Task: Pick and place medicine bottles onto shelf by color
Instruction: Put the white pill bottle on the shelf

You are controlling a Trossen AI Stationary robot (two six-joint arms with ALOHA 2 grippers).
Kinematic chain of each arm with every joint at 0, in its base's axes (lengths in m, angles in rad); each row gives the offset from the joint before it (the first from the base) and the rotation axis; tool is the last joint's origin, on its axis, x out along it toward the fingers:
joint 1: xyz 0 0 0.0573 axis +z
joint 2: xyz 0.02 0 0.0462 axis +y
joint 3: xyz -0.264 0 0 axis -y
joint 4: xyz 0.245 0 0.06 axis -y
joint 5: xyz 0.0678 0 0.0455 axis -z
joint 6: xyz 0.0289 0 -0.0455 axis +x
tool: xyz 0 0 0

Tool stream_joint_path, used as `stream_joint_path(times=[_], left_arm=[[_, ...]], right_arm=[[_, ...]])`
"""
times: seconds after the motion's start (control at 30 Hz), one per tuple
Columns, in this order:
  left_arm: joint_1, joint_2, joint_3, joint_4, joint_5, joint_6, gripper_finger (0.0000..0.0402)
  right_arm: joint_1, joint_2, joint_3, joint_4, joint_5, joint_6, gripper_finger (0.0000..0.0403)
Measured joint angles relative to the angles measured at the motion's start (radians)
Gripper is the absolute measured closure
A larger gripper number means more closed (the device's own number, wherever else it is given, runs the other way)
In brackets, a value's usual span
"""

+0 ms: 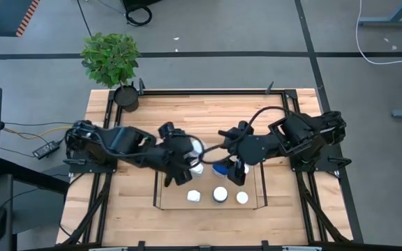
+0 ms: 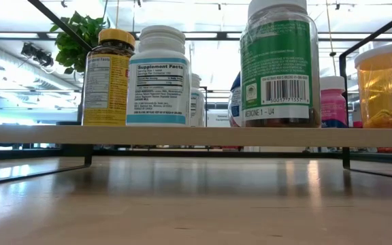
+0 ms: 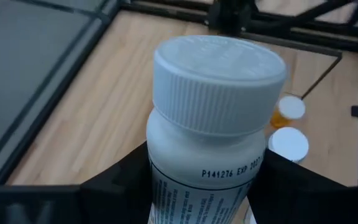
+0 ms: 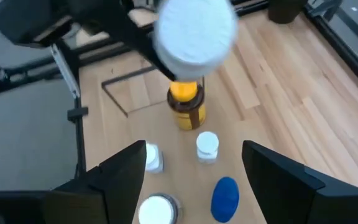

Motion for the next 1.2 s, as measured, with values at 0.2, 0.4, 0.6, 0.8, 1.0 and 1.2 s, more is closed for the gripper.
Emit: stream_joint_path(times=[0.2,0.4,0.6,0.8,1.0,1.2], left_arm=[[-0.054,-0.067,-0.079,0.033,-0.065,-0.023,0.0196],[-0.117,-0.215,-0.327,0.233,0.000,-0.017,0.0200],[-0.142,-0.464,-0.730,0.659,0.117,-0.017,0.0199],[-0.142,-0.649,-1.049,1.013,0.149,-0.032,0.0199],[-0.146,-0.671,-1.126,1.029,0.150,-0.042,0.0199],[-0.138,-0.668,-1.124,1.080,0.151,0.013,0.0191]], right_arm=[[-0.009,-0.018,0.000,0.016,0.019,0.060,0.0130],[-0.018,-0.022,0.000,0.025,0.019,0.060,0.0130],[-0.018,-0.022,0.000,0.088,0.016,0.099,0.0130],[-0.016,0.002,0.000,0.256,-0.020,0.095,0.0130],[-0.023,0.059,0.000,0.409,-0.037,0.056,0.0130],[-0.042,0.126,-0.001,0.477,-0.037,0.003,0.0129]])
